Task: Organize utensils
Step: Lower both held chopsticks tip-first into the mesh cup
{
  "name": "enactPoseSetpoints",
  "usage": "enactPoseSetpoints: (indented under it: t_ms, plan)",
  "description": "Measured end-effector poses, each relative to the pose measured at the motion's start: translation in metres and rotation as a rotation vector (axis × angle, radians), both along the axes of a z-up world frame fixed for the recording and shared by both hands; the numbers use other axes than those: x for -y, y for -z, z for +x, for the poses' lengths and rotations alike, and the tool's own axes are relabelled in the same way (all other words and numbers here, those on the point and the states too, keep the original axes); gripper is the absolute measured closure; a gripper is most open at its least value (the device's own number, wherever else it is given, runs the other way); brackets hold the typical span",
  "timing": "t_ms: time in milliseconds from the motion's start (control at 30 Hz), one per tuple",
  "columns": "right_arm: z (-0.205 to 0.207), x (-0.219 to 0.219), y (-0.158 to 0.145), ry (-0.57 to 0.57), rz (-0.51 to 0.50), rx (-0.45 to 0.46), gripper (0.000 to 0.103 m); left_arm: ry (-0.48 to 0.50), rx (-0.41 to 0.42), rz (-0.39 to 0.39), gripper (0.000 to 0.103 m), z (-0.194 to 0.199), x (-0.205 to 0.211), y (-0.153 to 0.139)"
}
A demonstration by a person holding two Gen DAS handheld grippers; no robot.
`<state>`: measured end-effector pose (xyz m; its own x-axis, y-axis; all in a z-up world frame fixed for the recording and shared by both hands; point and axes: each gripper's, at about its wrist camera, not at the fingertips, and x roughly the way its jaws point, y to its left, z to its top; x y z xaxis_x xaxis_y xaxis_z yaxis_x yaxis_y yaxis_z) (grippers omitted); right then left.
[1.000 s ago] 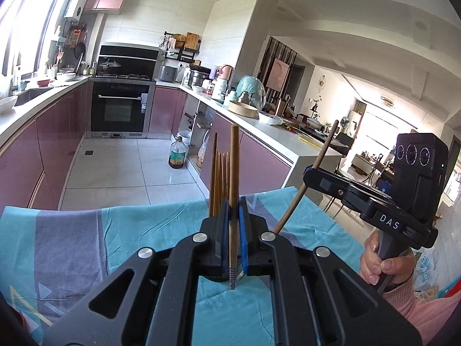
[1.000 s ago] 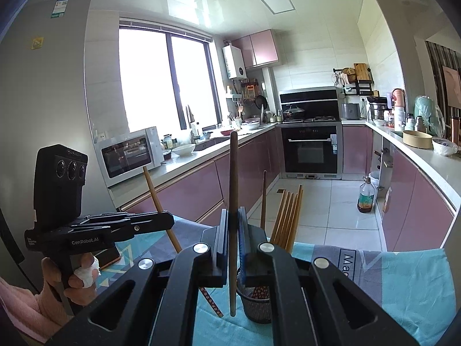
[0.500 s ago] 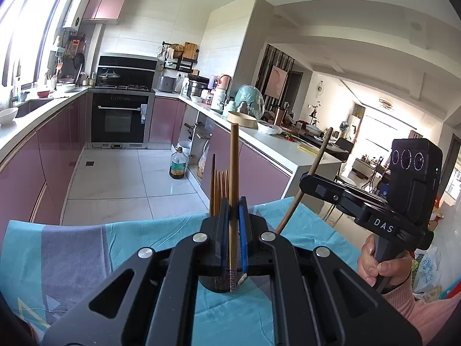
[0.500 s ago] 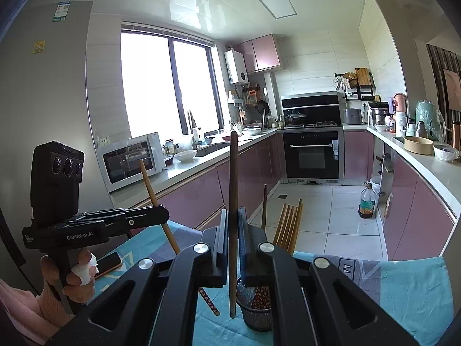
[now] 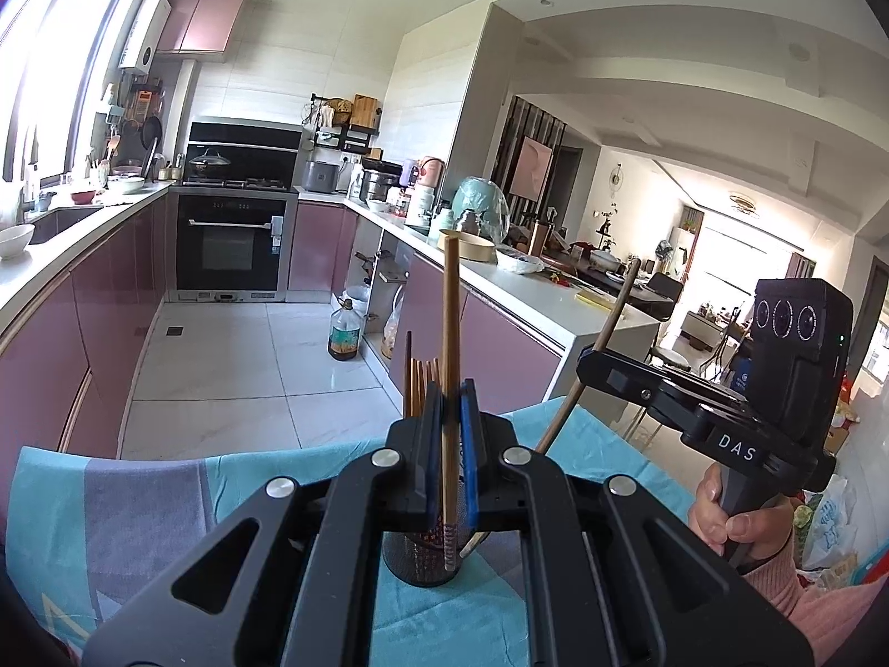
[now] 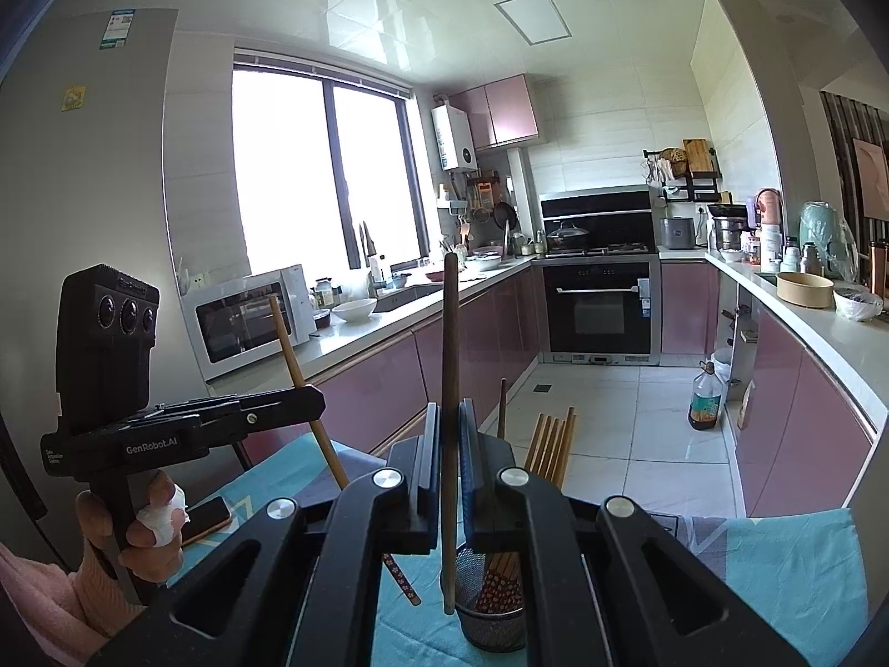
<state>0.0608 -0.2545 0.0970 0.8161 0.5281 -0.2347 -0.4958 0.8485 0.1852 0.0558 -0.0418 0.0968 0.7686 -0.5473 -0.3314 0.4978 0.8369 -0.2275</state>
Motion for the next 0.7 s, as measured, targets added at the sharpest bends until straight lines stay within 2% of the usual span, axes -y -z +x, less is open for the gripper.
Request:
enactPoseSetpoints:
  t_ms: [700]
  plan:
    - [0.006,-0.002,-0.003,0.027,0.003,-0.001,0.098,-0.014,-0.007,0.006,0.096,0.014,-0.001,-0.01]
